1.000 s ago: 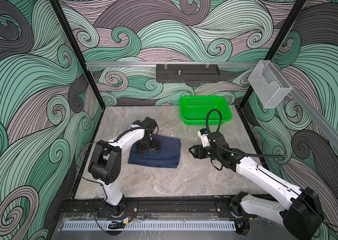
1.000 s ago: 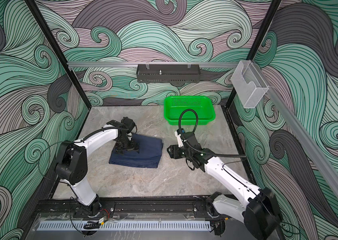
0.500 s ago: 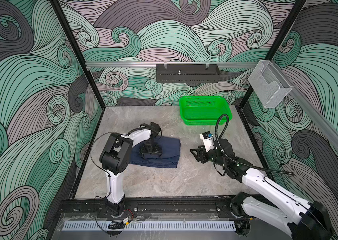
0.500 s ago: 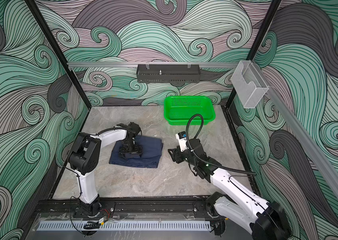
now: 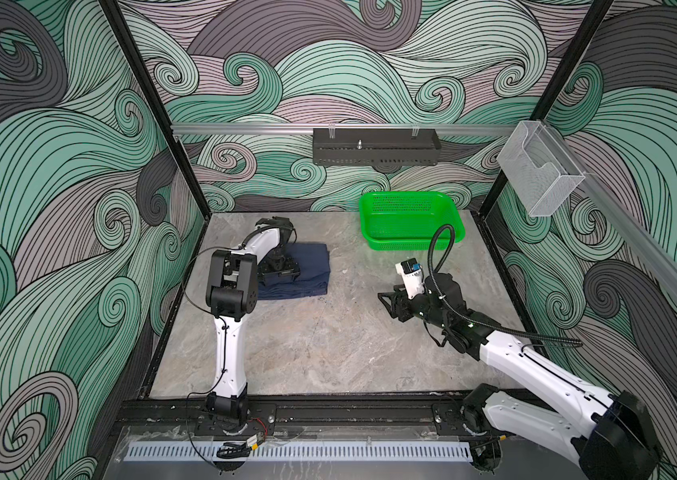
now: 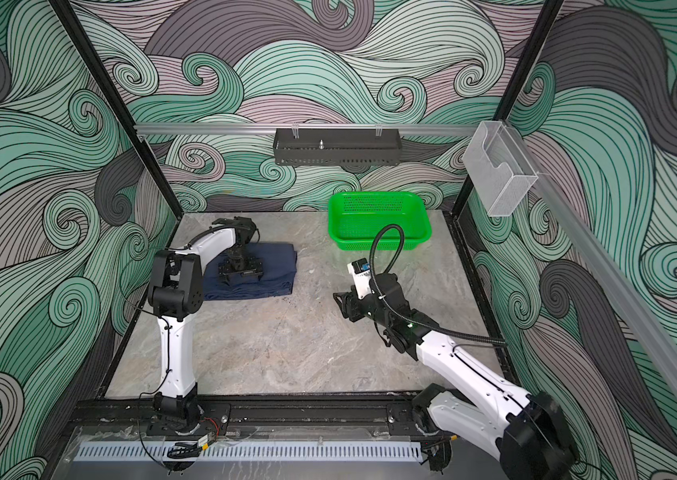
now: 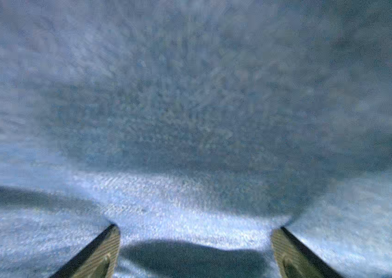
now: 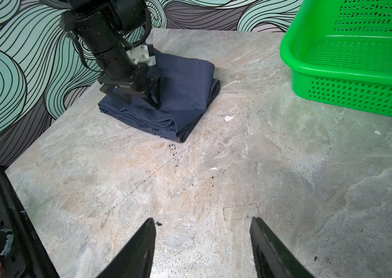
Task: Fold and stack the trousers
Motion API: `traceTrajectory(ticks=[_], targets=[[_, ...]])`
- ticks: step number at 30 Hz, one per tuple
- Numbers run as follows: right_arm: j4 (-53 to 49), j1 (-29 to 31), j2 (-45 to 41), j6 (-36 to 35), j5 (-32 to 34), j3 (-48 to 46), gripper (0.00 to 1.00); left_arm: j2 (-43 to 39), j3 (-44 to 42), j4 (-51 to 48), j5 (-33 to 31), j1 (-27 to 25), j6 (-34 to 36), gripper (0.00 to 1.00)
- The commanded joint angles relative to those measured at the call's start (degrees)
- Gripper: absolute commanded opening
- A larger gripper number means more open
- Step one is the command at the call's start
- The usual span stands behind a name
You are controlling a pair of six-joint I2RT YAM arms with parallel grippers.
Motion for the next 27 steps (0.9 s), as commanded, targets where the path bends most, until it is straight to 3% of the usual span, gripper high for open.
traceTrajectory(ticks=[1, 10, 21, 27], targets=[[2.34, 0.33, 1.49, -1.98, 0.51, 2.52, 0.63, 6.37, 8.48, -5.57, -7.73, 3.43, 3.26, 0.99], [4.23, 0.34, 7.80, -3.16, -0.29, 5.36, 0.63, 23.08, 35.72, -11.51, -8.39, 9.55, 9.89, 0.99], [6.24, 0.32, 16.20, -3.82, -1.63, 8.82, 0.62, 26.49, 44.56, -0.23, -11.87, 13.64, 20.44, 0.99], [6.99, 0.35, 18.54, -3.87, -1.66, 10.01, 0.62, 25.39, 45.00, 4.87, -11.41, 14.79, 23.72, 0.99]])
